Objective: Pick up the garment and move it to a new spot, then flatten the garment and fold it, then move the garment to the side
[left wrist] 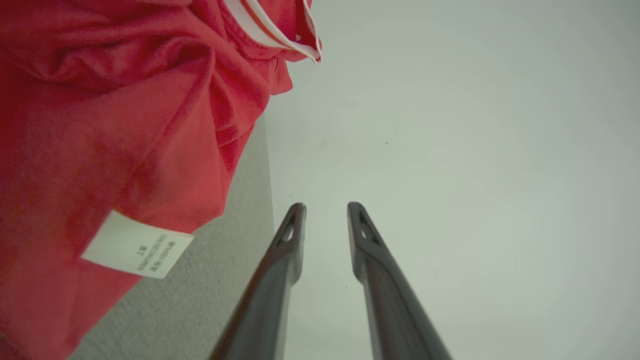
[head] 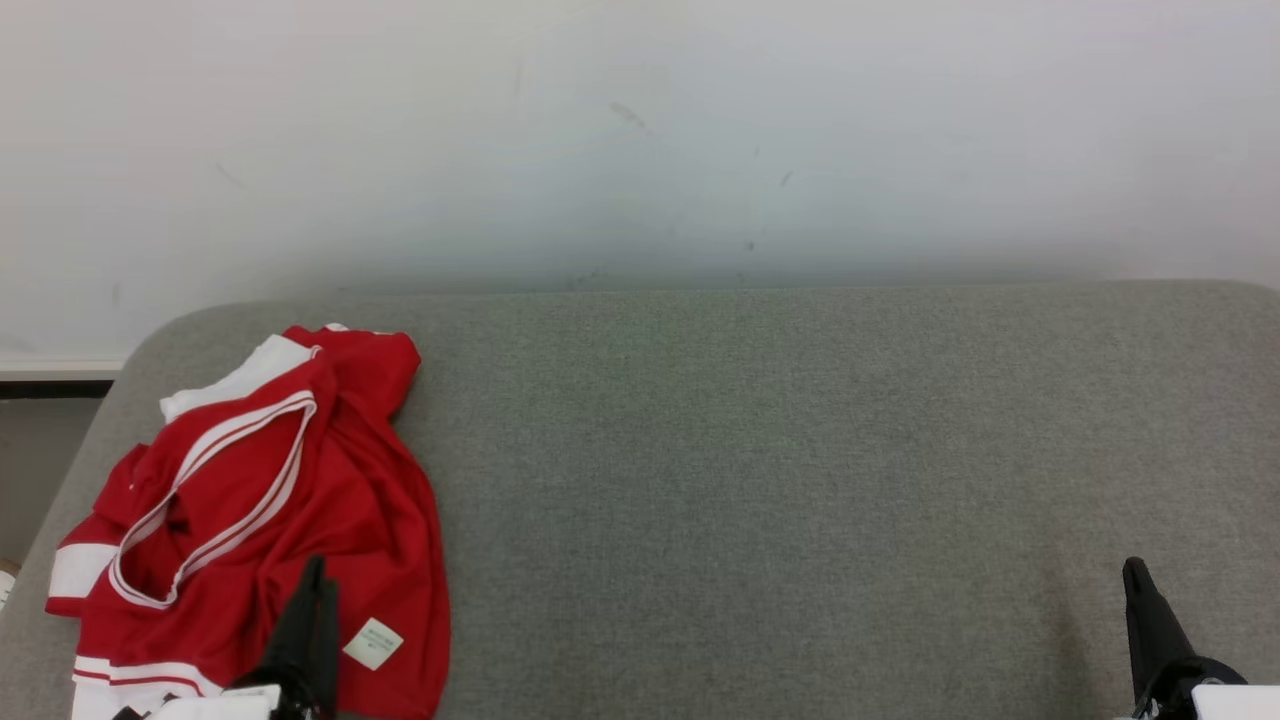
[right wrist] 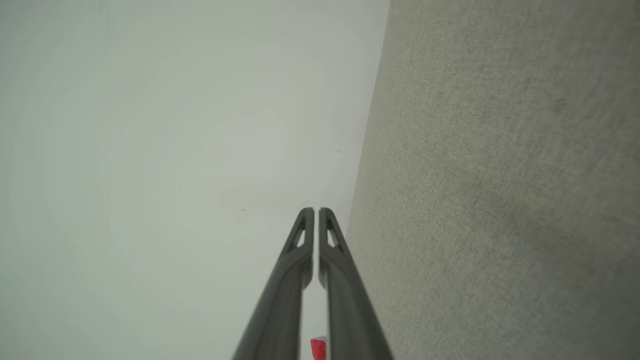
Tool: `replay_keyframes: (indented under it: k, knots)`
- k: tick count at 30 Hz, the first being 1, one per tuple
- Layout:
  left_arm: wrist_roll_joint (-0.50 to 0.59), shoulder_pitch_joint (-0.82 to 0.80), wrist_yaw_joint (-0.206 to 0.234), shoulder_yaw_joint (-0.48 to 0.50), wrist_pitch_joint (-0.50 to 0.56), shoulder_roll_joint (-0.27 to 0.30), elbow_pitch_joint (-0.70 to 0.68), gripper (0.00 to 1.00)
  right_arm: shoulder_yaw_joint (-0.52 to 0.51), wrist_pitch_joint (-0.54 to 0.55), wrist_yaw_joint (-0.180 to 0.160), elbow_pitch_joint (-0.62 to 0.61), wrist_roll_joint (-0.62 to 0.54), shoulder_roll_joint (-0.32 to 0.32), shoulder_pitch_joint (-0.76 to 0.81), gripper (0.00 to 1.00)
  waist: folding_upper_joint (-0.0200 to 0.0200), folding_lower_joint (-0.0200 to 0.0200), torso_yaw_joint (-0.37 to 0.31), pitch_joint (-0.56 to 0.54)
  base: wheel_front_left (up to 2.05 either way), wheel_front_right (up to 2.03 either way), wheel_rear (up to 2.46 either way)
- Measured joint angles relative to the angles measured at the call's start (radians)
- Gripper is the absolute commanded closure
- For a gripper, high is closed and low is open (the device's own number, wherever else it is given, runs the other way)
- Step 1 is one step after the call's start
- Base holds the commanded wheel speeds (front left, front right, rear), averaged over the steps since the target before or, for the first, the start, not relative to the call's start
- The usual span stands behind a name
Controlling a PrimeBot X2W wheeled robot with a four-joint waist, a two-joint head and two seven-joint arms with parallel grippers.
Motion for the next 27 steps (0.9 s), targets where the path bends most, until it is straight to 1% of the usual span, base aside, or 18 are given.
replay_keyframes:
  k: [6,11,15,16,17,27]
  knots:
    - [0.008,0.014,0.002,-0.019,-0.026,-0.003,0.006,0.0,0.013,-0.026,0.0,0.002,-0.021,0.003,0.016,0.0,0.0,0.0,0.0,0.0,0.0,0.0,0.0]
    - [0.048,0.014,0.004,-0.03,-0.052,-0.003,-0.004,0.0,0.024,-0.05,0.0,-0.013,-0.095,0.003,0.024,0.0,0.0,0.0,-0.002,0.002,0.0,0.0,0.0]
    - [0.096,0.014,0.011,-0.043,-0.07,-0.003,-0.014,0.0,0.036,-0.069,0.0,-0.027,-0.183,0.002,0.026,0.0,0.0,0.0,-0.003,0.003,0.0,0.0,0.0]
    - [0.096,0.014,0.011,-0.043,-0.07,-0.003,-0.014,0.0,0.036,-0.069,0.0,-0.027,-0.183,0.002,0.026,0.0,0.0,0.0,-0.003,0.003,0.0,0.0,0.0]
    - [0.122,0.014,0.012,-0.049,-0.079,-0.003,-0.019,0.0,0.042,-0.078,0.0,-0.034,-0.231,0.001,0.026,0.0,0.0,0.0,-0.004,0.004,0.0,0.0,0.0]
    - [0.309,0.014,0.044,-0.072,-0.12,-0.002,-0.049,0.0,0.065,-0.119,0.0,-0.075,-0.452,-0.004,0.036,0.0,0.0,0.0,-0.006,0.006,0.0,0.0,0.0]
